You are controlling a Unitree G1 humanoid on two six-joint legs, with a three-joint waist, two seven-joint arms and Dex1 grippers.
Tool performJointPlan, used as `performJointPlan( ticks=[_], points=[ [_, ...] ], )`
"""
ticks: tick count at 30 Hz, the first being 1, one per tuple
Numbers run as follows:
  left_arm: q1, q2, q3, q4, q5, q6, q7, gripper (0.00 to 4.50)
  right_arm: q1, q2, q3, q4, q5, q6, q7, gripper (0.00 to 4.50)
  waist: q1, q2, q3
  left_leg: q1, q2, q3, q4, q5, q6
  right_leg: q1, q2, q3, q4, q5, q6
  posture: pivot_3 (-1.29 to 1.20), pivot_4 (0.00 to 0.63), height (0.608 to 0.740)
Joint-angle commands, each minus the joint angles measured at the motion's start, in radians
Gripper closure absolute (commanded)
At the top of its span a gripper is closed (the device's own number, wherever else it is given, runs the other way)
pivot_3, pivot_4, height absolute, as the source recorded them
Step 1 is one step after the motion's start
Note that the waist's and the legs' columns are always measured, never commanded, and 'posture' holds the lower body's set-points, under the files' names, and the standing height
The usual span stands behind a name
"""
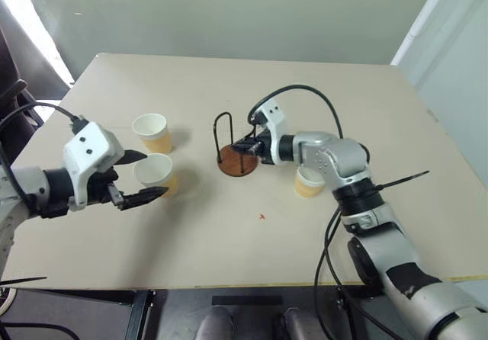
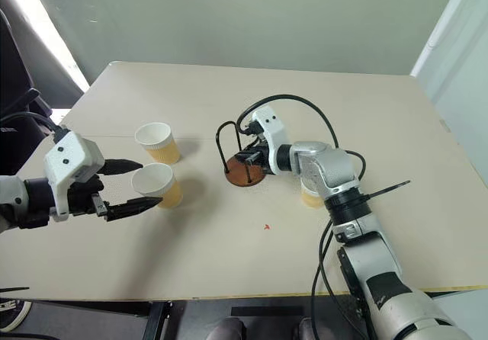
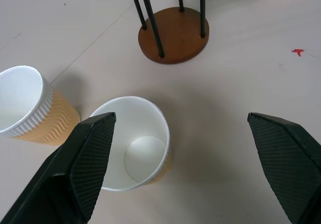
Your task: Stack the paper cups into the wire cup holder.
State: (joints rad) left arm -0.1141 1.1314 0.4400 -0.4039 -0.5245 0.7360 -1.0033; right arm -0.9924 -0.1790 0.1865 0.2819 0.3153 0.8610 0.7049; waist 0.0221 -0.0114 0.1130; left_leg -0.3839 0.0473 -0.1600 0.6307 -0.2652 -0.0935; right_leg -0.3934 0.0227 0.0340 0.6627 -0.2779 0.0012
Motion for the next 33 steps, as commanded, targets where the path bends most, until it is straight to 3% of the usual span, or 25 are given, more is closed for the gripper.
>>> performJointPlan(
  ticks=[1,10,15,27,30,33],
  points=[
    [-0.023,0.017,0.007,-0.001,-0.006,-0.026,-0.015,0.0,0.045,-0.072,0.047,-0.129,0.022,-0.006,0.115,4.45,0.003,-0.001,0.0,0.0,0.0,0.0,0.0,0.0,0.0,0.0,0.0,0.0,0.0,0.0,0.0,0.0,0.15,0.74],
    [-0.039,0.074,-0.131,-0.043,-0.032,-0.095,-0.19,0.0,0.227,-0.321,0.133,-0.421,0.084,-0.048,0.402,4.45,0.004,-0.002,-0.001,0.001,0.0,0.001,0.001,0.0,-0.001,0.003,0.0,0.0,0.0,0.0,0.0,0.0,0.15,0.74],
    [-0.067,0.074,-0.176,-0.041,-0.035,-0.108,-0.217,0.0,0.293,-0.415,0.148,-0.477,0.096,-0.109,0.513,4.45,0.003,-0.002,-0.001,0.003,0.0,0.002,0.001,0.0,-0.001,0.005,0.003,0.0,0.0,0.0,0.0,0.0,0.15,0.74],
    [-0.091,0.07,-0.212,-0.036,-0.036,-0.107,-0.215,0.0,0.34,-0.467,0.221,-0.451,0.023,-0.24,0.582,4.45,0.001,-0.003,-0.002,0.006,0.003,0.002,0.002,-0.001,0.001,0.008,0.003,0.001,0.0,0.0,0.0,0.0,0.15,0.74],
    [-0.103,0.069,-0.221,-0.032,-0.034,-0.109,-0.214,0.0,0.333,-0.478,0.238,-0.434,0.013,-0.244,0.604,3.7,0.002,-0.004,-0.002,0.009,0.003,0.001,0.001,-0.002,0.002,0.012,0.003,0.001,-0.001,0.0,0.0,0.0,0.15,0.74],
    [-0.112,0.066,-0.23,-0.03,-0.031,-0.111,-0.212,0.0,0.338,-0.499,0.246,-0.433,-0.007,-0.266,0.627,2.62,0.003,-0.003,-0.002,0.009,0.003,0.001,0.002,-0.006,0.009,0.011,0.003,0.001,-0.001,0.0,0.0,0.0,0.15,0.74]
  ],
)
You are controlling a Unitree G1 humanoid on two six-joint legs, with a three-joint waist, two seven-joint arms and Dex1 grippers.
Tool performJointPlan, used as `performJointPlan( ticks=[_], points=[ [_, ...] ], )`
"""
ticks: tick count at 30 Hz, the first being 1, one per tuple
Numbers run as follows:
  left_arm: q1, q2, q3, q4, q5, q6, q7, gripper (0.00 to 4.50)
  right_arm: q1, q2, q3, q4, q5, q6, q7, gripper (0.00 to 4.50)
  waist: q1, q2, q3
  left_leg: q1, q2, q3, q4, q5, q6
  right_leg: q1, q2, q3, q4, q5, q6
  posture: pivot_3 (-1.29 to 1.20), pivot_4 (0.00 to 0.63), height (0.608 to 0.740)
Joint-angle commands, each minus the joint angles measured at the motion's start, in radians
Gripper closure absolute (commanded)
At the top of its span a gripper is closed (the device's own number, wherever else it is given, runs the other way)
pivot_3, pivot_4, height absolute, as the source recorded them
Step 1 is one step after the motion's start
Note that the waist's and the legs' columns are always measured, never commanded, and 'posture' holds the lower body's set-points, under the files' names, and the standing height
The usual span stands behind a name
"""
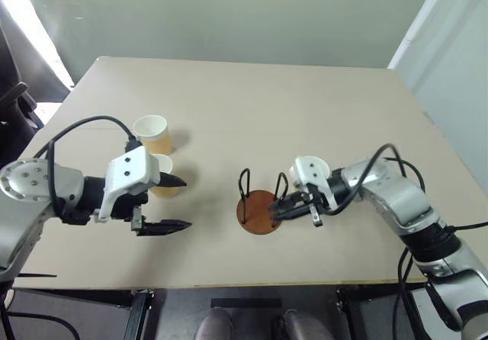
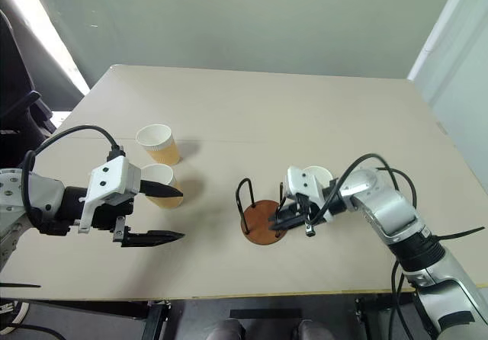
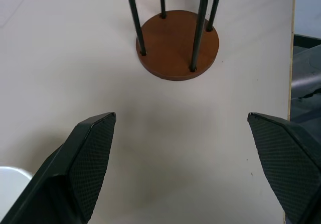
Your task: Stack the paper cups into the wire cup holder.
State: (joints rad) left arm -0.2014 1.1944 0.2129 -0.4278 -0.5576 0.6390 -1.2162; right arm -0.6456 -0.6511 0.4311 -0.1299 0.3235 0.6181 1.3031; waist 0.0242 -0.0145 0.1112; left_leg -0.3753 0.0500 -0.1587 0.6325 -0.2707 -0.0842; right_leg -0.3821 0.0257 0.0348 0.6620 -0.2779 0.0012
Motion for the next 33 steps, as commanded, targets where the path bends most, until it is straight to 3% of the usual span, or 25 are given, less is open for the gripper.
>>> performJointPlan(
  ticks=[1,7,15,19,23,31,33],
  points=[
    [-0.029,0.002,-0.006,-0.003,0.003,-0.017,-0.001,0.0,-0.008,-0.039,0.003,-0.026,-0.025,-0.033,0.036,2.3,0.002,0.0,0.0,0.0,0.0,0.0,0.0,0.0,0.0,0.0,0.0,0.0,0.0,0.0,0.0,0.0,0.15,0.74],
    [-0.088,-0.009,-0.055,0.058,0.037,-0.06,-0.003,0.0,-0.001,-0.205,-0.06,-0.155,-0.008,-0.047,0.127,0.02,0.007,0.0,0.0,-0.002,0.0,0.0,0.0,0.002,-0.003,-0.001,0.0,0.0,0.0,0.0,0.0,0.0,0.15,0.74],
    [-0.126,-0.047,-0.09,0.099,0.058,-0.095,0.004,0.0,-0.057,-0.423,-0.254,-0.243,0.072,-0.049,0.209,0.02,0.007,0.0,0.0,-0.004,-0.002,0.001,0.0,0.004,-0.008,-0.001,0.001,0.0,-0.002,0.0,0.0,0.0,0.15,0.74],
    [-0.142,-0.078,-0.11,0.099,0.067,-0.094,0.023,0.0,-0.172,-0.364,-0.175,-0.079,-0.069,-0.133,0.149,0.02,0.0,0.0,0.0,-0.001,-0.002,0.002,0.0,0.004,-0.007,0.0,0.002,0.002,0.0,0.0,0.0,0.0,0.15,0.74],
    [-0.151,-0.093,-0.113,0.088,0.066,-0.083,0.034,0.0,-0.204,-0.279,-0.064,0.07,-0.22,-0.244,0.115,0.02,0.0,-0.001,0.0,0.003,0.002,0.0,0.001,-0.003,0.005,0.002,0.002,0.003,0.0,0.0,0.0,0.0,0.15,0.74],
    [-0.114,-0.075,-0.063,0.051,0.05,-0.053,0.047,0.0,-0.23,-0.192,-0.005,0.245,-0.343,-0.391,0.133,0.02,0.007,0.0,0.001,-0.005,0.002,0.001,0.002,0.003,-0.005,-0.005,0.002,0.005,0.0,0.001,0.002,0.0,0.15,0.74],
    [-0.108,-0.074,-0.053,0.035,0.039,-0.041,0.05,0.0,-0.229,-0.175,0.008,0.27,-0.375,-0.423,0.13,0.37,0.006,0.0,0.001,-0.006,0.002,0.0,0.003,0.003,-0.005,-0.005,0.002,0.005,0.0,0.001,0.003,0.0,0.15,0.74]
  ],
)
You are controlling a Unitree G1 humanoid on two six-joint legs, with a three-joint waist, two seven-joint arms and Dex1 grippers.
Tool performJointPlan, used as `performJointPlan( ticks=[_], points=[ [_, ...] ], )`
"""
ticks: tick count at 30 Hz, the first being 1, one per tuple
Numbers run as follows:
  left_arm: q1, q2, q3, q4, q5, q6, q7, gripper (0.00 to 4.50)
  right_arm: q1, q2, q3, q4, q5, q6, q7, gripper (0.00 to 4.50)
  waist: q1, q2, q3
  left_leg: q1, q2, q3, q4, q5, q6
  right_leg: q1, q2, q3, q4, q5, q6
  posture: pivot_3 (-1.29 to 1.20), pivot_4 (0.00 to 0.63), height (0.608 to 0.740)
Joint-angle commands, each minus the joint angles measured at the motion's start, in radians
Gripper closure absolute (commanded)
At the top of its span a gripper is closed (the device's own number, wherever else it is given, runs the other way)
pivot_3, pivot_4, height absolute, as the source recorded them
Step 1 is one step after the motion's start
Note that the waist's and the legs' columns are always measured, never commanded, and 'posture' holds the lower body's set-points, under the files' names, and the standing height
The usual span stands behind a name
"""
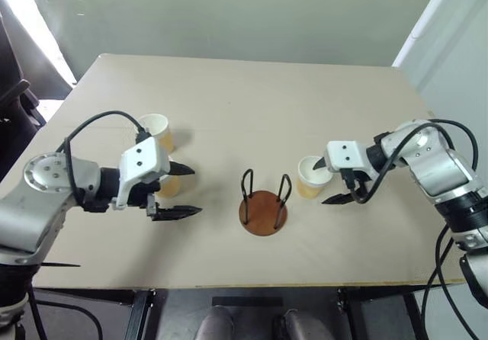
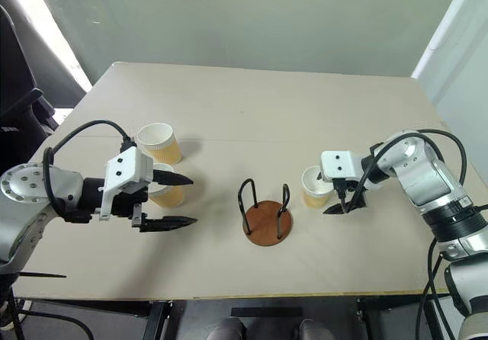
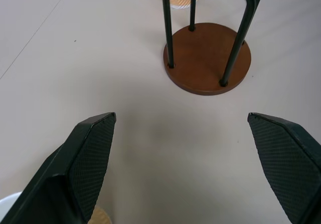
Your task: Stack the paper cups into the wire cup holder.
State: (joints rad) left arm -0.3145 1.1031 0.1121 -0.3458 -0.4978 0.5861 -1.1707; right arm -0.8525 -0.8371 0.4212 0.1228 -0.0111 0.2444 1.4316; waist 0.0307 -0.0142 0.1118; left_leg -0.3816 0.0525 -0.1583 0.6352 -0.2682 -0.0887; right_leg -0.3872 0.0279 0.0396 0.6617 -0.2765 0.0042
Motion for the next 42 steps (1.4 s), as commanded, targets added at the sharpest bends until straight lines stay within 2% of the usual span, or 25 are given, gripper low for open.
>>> performJointPlan(
  ticks=[1,7,12,20,25,30,42],
  points=[
    [0.006,0.017,0.051,-0.051,-0.025,0.016,0.006,0.0,-0.022,0.017,0.019,0.026,-0.052,-0.059,0.003,0.58,0.0,0.0,0.0,0.0,0.0,0.0,0.0,0.0,0.0,0.0,0.0,0.0,0.0,0.0,0.0,0.0,0.15,0.74],
    [0.019,0.021,0.063,-0.058,-0.032,0.025,0.009,0.0,-0.024,0.052,0.008,0.044,-0.08,-0.098,-0.004,2.77,0.0,0.0,0.0,0.001,0.0,-0.001,0.003,-0.001,0.001,0.0,0.0,0.002,-0.001,0.001,0.001,0.0,0.15,0.74],
    [0.021,0.021,0.065,-0.055,-0.032,0.024,0.011,0.0,-0.041,0.021,-0.039,0.021,-0.036,-0.084,0.045,4.47,0.0,0.0,0.0,0.001,0.0,-0.001,0.004,-0.001,0.002,0.0,0.0,0.002,0.0,0.001,0.001,0.0,0.15,0.74],
    [0.025,0.027,0.069,-0.039,-0.026,0.015,0.005,0.0,-0.159,-0.035,-0.166,-0.066,0.098,-0.017,0.119,4.47,0.0,0.0,0.0,0.0,-0.001,0.003,0.002,-0.001,0.001,-0.001,0.0,0.003,0.0,0.0,0.001,0.0,0.15,0.74],
    [0.012,0.018,0.048,-0.029,-0.017,0.008,0.008,0.0,-0.265,0.065,-0.198,-0.202,0.236,0.104,0.101,4.47,-0.008,0.0,0.0,0.001,-0.001,0.003,0.002,-0.001,0.001,-0.002,0.001,0.006,0.0,0.0,0.001,0.0,0.15,0.74],
    [0.002,0.013,0.04,-0.027,-0.015,0.007,0.009,0.0,-0.2,0.109,-0.146,-0.335,0.279,0.189,0.09,4.47,-0.004,0.0,0.0,0.001,-0.001,0.003,0.003,-0.001,0.001,-0.002,0.003,0.009,0.0,0.0,0.001,0.0,0.15,0.74],
    [0.044,0.026,0.072,-0.054,-0.026,0.019,0.021,0.0,-0.125,0.083,-0.081,-0.361,0.236,0.138,0.106,4.47,-0.001,0.0,0.0,0.001,-0.002,0.002,0.006,-0.002,0.003,-0.002,0.003,0.014,0.0,0.002,0.004,0.0,0.15,0.74]
  ],
)
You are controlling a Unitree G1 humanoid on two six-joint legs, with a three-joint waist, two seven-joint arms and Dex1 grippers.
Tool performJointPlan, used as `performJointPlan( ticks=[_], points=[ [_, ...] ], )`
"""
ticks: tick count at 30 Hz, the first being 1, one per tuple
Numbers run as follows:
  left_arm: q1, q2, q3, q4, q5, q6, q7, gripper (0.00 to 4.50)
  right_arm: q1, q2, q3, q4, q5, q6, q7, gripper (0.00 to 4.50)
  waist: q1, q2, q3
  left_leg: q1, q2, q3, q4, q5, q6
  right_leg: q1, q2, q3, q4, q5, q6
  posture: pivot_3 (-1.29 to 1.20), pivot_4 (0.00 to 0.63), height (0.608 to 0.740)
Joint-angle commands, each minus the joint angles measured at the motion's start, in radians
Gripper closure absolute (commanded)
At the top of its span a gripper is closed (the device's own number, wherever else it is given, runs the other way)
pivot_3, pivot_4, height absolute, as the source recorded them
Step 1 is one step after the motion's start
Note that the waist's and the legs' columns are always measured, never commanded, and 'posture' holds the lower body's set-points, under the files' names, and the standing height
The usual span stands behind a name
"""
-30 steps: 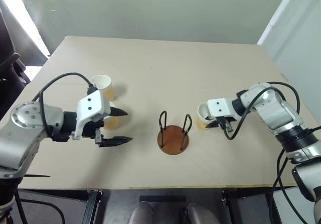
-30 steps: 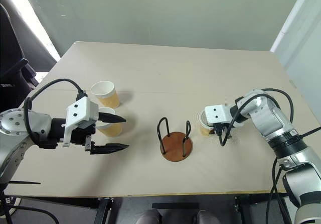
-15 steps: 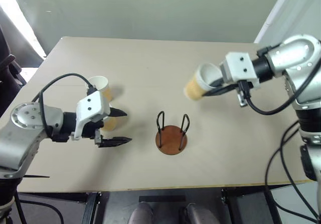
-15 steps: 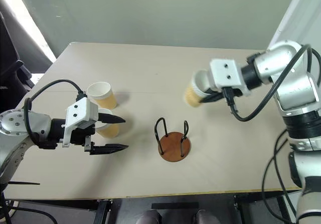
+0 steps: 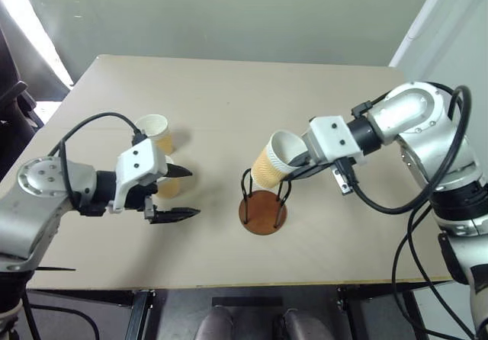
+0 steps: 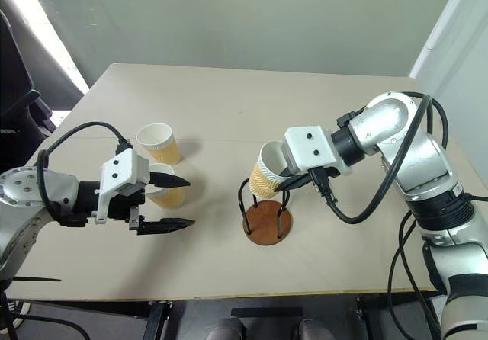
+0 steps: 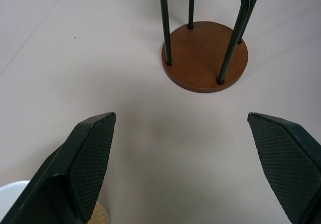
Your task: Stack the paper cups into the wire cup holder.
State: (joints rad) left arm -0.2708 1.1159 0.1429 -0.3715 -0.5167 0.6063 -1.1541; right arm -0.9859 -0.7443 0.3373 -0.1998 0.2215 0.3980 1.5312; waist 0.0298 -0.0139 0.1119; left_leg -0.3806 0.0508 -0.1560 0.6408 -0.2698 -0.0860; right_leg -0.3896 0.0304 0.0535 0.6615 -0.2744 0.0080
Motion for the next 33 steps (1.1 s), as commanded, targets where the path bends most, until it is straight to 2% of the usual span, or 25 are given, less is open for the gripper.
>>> performJointPlan(
  ticks=[1,7,9,12,17,20,21,22,27,29,33],
  points=[
    [0.0,0.014,0.042,-0.029,-0.007,-0.001,0.005,0.0,0.014,-0.01,0.007,-0.044,0.002,-0.019,0.008,4.47,0.0,0.0,0.0,0.0,0.0,0.0,0.0,0.0,0.0,0.0,0.0,0.0,0.0,0.0,0.0,0.0,0.15,0.74],
    [0.004,0.021,0.049,-0.03,-0.007,0.002,0.009,0.0,0.023,-0.003,0.037,-0.054,-0.034,-0.043,-0.009,4.47,0.0,0.0,0.0,0.0,0.0,0.0,0.0,0.0,0.0,0.0,0.0,0.0,0.0,0.0,0.0,0.0,0.15,0.74],
    [0.003,0.024,0.047,-0.028,-0.002,0.002,0.013,0.0,0.021,-0.003,0.042,-0.047,-0.041,-0.045,-0.007,4.08,0.0,0.0,0.0,0.0,0.0,0.0,0.0,0.0,0.001,0.0,0.0,0.0,0.0,0.0,0.0,0.0,0.15,0.74],
    [0.003,0.027,0.05,-0.026,-0.002,0.002,0.013,0.0,0.016,-0.001,0.041,-0.04,-0.048,-0.046,-0.007,3.2,0.0,0.0,0.0,0.0,0.0,0.0,0.0,0.0,0.001,0.0,0.0,0.001,0.0,0.0,0.0,0.0,0.15,0.74],
    [-0.012,0.047,0.056,0.013,0.021,-0.022,0.005,0.0,0.004,0.003,0.018,-0.032,-0.041,-0.027,-0.017,1.44,0.0,0.0,0.0,0.0,0.0,0.0,0.0,0.0,0.001,0.0,0.0,0.001,0.0,0.0,0.0,0.0,0.15,0.74],
    [-0.037,0.093,0.078,0.105,0.076,-0.07,0.008,0.0,0.007,-0.03,-0.077,0.011,0.029,0.062,-0.029,0.3,0.0,0.0,0.0,0.0,0.0,0.0,0.0,0.0,0.001,0.0,0.0,0.001,0.0,0.0,0.0,0.0,0.15,0.74],
    [-0.043,0.111,0.087,0.141,0.096,-0.089,0.005,0.0,0.013,-0.046,-0.112,0.035,0.046,0.084,-0.038,0.05,0.002,0.0,0.0,0.0,0.0,0.0,0.0,0.0,0.001,-0.001,0.0,0.001,0.0,0.0,0.0,0.0,0.15,0.74],
    [-0.045,0.127,0.095,0.171,0.111,-0.109,-0.003,0.0,0.021,-0.058,-0.146,0.061,0.062,0.096,-0.051,0.05,0.002,0.0,0.0,0.0,0.0,0.0,0.0,0.0,0.001,-0.001,0.0,0.001,0.0,0.0,0.0,0.0,0.15,0.74],
    [-0.05,0.201,0.084,0.278,0.157,-0.192,-0.08,0.0,0.09,-0.135,-0.476,0.259,0.305,0.182,-0.015,0.05,0.017,0.0,0.0,-0.001,-0.001,0.0,-0.001,0.0,0.001,-0.001,-0.001,0.003,-0.002,0.0,0.0,0.0,0.15,0.74],
    [-0.069,0.213,0.048,0.316,0.184,-0.225,-0.107,0.0,0.139,-0.165,-0.53,0.266,0.339,0.194,-0.015,0.05,0.02,0.0,0.0,-0.001,-0.002,0.001,-0.003,0.0,0.001,-0.001,-0.001,0.003,-0.001,0.0,0.0,0.0,0.15,0.74],
    [-0.144,0.194,-0.055,0.39,0.256,-0.286,-0.138,0.0,0.227,-0.195,-0.555,0.203,0.365,0.199,-0.038,0.05,0.018,0.0,0.0,0.0,-0.002,0.004,-0.003,0.0,0.0,-0.002,0.0,0.004,-0.001,0.0,0.0,0.0,0.15,0.74]
  ],
)
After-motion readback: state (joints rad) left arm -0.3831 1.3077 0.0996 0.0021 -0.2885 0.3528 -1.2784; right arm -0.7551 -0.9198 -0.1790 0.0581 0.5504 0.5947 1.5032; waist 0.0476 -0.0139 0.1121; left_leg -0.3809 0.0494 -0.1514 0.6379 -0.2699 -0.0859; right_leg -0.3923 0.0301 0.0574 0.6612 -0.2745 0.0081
